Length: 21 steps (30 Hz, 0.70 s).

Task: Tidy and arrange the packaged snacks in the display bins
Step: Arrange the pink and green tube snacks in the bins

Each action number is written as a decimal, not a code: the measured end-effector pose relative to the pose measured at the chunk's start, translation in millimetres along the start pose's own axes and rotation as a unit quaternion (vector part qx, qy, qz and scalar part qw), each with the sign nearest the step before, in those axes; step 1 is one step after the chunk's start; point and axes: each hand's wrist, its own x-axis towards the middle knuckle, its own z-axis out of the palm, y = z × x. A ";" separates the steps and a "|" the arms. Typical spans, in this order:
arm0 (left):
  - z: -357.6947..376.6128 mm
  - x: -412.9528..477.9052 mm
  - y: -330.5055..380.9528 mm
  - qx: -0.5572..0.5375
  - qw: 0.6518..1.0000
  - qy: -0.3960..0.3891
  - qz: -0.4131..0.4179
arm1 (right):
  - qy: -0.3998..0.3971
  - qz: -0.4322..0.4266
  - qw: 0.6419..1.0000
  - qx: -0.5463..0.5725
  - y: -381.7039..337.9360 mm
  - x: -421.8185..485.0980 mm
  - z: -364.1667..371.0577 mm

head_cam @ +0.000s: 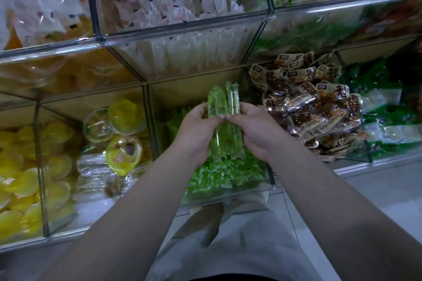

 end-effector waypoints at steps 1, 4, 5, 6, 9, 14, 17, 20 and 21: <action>-1.3 3.6 -2.8 0.001 1.000 0.002 -0.002 | 0.004 0.001 1.000 -0.002 3.2 3.9 0.4; -5.2 16.7 -12.6 0.004 1.000 0.010 -0.006 | 0.007 0.006 1.000 -0.011 10.7 14.5 2.8; -6.6 21.9 -16.2 0.005 1.000 0.015 -0.007 | 0.010 0.008 1.000 -0.021 13.1 18.6 3.9; -7.7 26.8 -19.5 0.005 1.000 0.018 -0.009 | 0.016 0.008 0.999 -0.033 15.5 22.6 5.3; -9.6 39.8 -27.3 0.011 1.000 0.017 -0.017 | 0.025 0.007 0.999 -0.043 23.4 34.9 7.4; -18.7 49.1 -39.9 0.073 0.997 0.027 -0.017 | 0.053 -0.017 0.993 -0.109 35.7 46.1 10.3; -31.0 44.7 -44.8 0.133 0.988 0.076 -0.014 | 0.079 -0.033 0.982 -0.171 39.0 44.2 4.9; -48.0 50.9 -61.3 0.159 0.977 0.133 -0.044 | 0.090 -0.024 0.972 -0.214 45.1 48.3 -4.0; -51.2 53.7 -65.8 0.163 0.976 0.138 -0.049 | 0.088 -0.023 0.970 -0.223 48.0 50.2 -4.8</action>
